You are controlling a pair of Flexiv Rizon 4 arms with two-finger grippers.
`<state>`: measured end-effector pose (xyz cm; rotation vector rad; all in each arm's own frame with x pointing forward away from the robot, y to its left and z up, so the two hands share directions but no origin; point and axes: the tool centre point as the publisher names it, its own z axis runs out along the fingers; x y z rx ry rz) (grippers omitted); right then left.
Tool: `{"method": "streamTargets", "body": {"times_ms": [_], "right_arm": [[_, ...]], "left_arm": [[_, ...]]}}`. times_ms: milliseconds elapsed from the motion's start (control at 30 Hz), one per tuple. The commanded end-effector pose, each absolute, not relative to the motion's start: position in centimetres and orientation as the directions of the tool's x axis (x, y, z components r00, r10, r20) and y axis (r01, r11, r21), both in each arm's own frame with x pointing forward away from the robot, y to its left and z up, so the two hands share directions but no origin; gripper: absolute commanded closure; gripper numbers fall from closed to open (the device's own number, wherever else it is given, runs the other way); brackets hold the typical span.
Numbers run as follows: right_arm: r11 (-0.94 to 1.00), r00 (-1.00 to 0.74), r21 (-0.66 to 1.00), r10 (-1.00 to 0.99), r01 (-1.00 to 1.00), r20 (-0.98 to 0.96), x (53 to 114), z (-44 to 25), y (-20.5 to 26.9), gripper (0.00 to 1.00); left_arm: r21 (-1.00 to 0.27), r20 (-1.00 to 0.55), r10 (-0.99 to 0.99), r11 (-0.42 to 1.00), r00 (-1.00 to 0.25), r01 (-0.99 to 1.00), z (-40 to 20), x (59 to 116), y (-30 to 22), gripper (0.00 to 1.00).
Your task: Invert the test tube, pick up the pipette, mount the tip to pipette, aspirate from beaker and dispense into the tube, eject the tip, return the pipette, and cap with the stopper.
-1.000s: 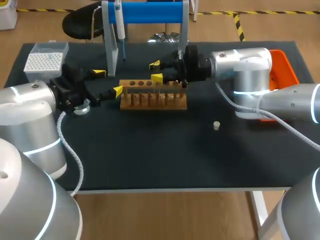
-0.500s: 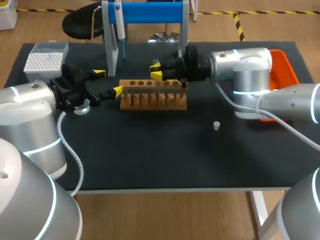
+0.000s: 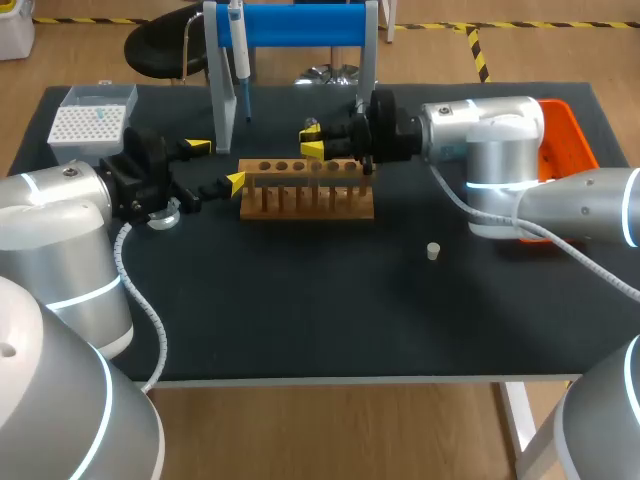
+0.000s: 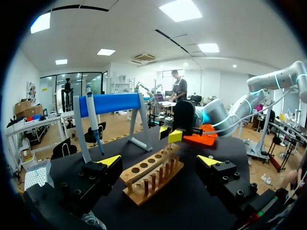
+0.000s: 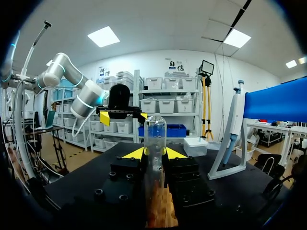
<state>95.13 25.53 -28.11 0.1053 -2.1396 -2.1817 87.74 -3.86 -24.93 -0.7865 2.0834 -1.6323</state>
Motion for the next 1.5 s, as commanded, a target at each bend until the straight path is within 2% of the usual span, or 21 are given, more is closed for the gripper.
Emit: {"method": "streamTargets", "body": {"times_ms": [33,1500], "right_arm": [[-0.019,-0.995,1.0,-0.103,0.011,0.009,94.9,-27.7,25.4,1.0],[-0.025,-0.998,1.0,-0.064,0.013,0.011,95.0,-24.0,25.3,1.0]], "left_arm": [[-0.966,0.043,-0.636,0.17,-0.771,-0.194,-25.0,87.7,-3.9,0.0],[-0.966,0.043,-0.636,0.17,-0.771,-0.194,-25.0,87.7,-3.9,0.0]]}}
